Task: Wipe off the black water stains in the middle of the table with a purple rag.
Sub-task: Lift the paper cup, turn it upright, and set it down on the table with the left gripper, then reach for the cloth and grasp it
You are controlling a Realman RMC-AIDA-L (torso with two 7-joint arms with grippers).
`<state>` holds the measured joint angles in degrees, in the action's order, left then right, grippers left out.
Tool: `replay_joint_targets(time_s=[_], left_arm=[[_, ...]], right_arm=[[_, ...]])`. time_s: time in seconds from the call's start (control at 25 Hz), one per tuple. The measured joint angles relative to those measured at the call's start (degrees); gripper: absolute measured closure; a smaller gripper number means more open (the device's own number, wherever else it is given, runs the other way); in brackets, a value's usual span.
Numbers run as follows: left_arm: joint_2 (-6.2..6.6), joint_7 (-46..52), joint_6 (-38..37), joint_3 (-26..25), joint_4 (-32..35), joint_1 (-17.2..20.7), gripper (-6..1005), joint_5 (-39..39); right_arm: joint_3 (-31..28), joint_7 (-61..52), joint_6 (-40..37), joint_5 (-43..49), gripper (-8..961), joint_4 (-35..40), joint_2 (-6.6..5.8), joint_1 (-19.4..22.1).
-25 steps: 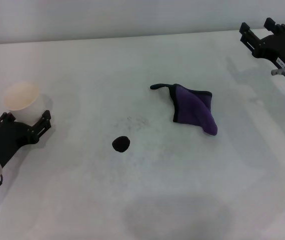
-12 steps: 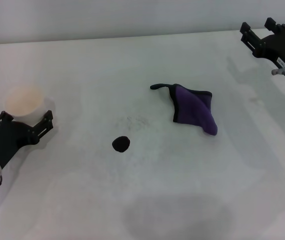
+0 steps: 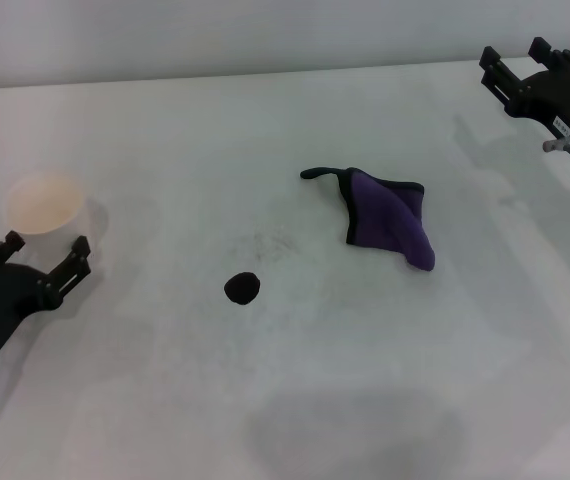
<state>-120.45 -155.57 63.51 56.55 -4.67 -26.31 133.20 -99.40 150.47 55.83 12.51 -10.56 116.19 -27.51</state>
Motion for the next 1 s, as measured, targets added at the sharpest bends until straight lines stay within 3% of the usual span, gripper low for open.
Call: replay_joint_targets(time_s=[0.64, 1.0], left_arm=[[0.21, 1.7, 9.0, 0.1, -0.7, 5.0, 109, -0.1], [0.67, 3.0, 21.1, -3.9, -0.1, 10.6, 109, 2.3]], right_arm=[[8.7, 0.3, -0.1, 0.1, 223, -0.4, -0.18, -0.4], [16.0, -3.7, 0.6, 0.1, 229, -1.5, -0.49, 0.1]])
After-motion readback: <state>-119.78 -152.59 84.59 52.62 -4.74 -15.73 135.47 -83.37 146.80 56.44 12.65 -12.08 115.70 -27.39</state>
